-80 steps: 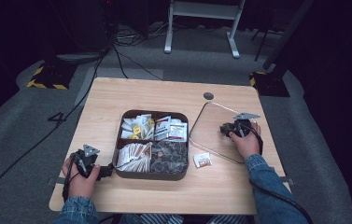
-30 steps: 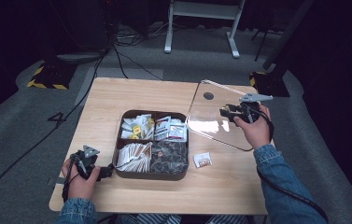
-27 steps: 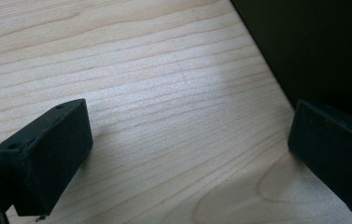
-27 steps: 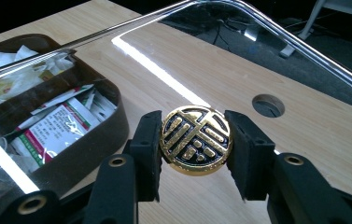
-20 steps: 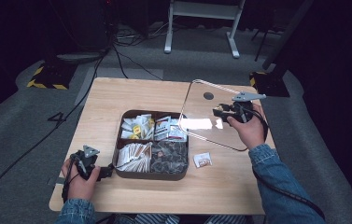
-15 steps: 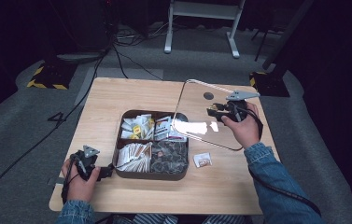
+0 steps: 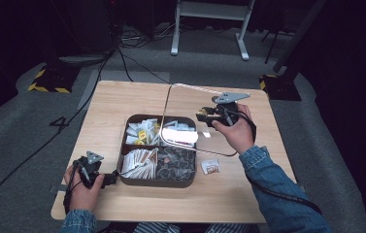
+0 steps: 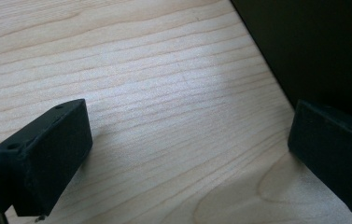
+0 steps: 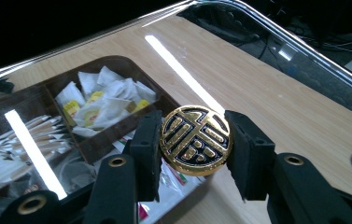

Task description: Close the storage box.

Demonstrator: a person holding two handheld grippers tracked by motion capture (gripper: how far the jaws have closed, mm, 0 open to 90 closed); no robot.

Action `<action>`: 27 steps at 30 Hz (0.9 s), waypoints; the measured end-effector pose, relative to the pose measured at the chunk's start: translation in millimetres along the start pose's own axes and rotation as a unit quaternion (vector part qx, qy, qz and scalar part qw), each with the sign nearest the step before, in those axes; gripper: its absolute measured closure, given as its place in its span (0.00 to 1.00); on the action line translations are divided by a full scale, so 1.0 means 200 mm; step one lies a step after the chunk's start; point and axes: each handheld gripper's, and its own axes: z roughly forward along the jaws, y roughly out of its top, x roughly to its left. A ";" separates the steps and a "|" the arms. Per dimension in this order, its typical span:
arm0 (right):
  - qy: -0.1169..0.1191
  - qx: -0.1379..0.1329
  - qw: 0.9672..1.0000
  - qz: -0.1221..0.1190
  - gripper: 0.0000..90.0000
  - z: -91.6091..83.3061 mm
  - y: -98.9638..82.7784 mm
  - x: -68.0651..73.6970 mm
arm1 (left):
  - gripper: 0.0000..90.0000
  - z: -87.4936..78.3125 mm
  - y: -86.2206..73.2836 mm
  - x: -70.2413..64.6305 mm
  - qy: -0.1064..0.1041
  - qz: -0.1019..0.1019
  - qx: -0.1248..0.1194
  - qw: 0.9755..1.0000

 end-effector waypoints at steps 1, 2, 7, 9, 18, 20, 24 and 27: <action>0.002 0.000 1.000 -0.001 0.65 0.01 0.01 0.01 | 0.00 0.00 0.00 0.00 0.000 0.000 0.000 1.000; 0.005 0.000 1.000 -0.003 0.65 0.02 0.02 0.03 | 0.00 0.00 0.00 0.00 0.000 0.000 0.000 1.000; 0.020 0.002 1.000 -0.011 0.65 0.07 0.06 0.11 | 0.00 0.00 0.00 0.00 0.000 0.002 0.000 1.000; 0.024 0.003 1.000 -0.014 0.65 0.09 0.08 0.14 | 0.00 0.00 0.00 0.00 0.001 0.003 0.000 1.000; 0.038 0.013 0.999 -0.030 0.65 0.16 0.13 0.27 | 0.00 0.00 0.00 0.00 0.000 0.001 0.000 1.000; 0.040 0.013 0.999 -0.032 0.65 0.18 0.15 0.29 | 0.00 0.00 0.00 0.00 0.001 0.002 0.000 1.000; 0.041 0.015 0.998 -0.033 0.65 0.20 0.16 0.33 | 0.00 0.00 0.00 0.00 0.000 0.001 0.001 1.000; 0.041 0.023 0.998 -0.028 0.65 0.22 0.16 0.35 | 0.00 0.00 0.00 0.00 0.000 0.001 0.001 1.000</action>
